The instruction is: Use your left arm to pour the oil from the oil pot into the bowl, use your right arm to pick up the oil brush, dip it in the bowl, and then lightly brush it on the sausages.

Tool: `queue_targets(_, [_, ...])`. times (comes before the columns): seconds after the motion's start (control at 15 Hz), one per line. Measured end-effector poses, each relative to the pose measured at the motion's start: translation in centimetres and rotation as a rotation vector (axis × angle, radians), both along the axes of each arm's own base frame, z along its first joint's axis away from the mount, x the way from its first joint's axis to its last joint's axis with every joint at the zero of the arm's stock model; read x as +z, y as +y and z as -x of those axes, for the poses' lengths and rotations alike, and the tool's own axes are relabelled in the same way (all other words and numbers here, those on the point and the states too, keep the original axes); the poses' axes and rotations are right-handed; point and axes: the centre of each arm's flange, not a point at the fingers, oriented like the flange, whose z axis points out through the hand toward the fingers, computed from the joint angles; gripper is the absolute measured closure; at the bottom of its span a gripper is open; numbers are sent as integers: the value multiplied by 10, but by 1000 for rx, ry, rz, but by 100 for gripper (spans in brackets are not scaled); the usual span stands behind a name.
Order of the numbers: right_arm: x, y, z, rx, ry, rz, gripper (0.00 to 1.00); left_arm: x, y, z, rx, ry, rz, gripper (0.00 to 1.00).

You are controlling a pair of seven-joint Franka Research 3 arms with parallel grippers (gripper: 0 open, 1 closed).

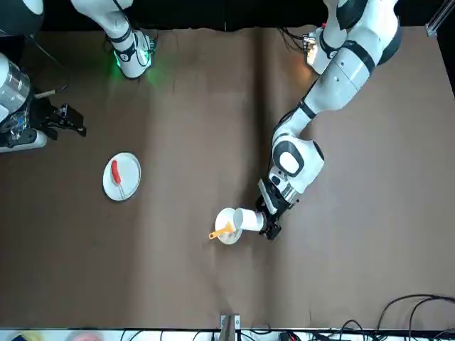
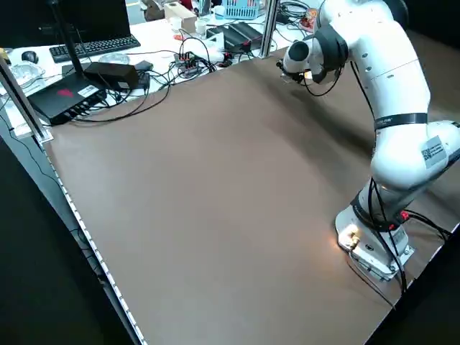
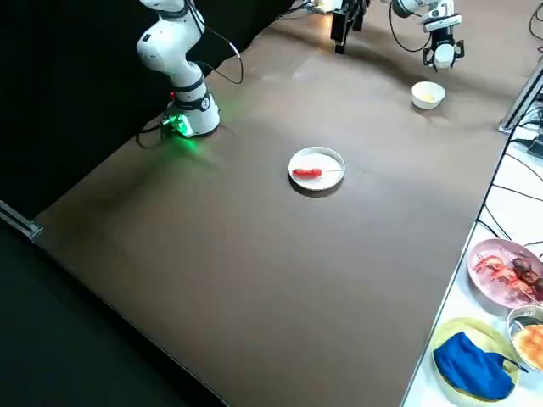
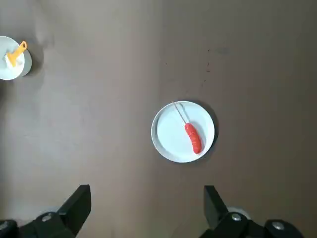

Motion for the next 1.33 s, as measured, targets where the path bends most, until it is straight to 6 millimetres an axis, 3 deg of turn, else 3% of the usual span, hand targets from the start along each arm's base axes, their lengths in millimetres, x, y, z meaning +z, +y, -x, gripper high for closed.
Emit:
queue_targets(0.67, [0,0,0,0,0,0,0,-5,5,-8,67,-47,-126,44])
queue_targets(1.33, [0,-1,0,-3,-3,-1,0,-3,-11,-5,42,-88,-178,44])
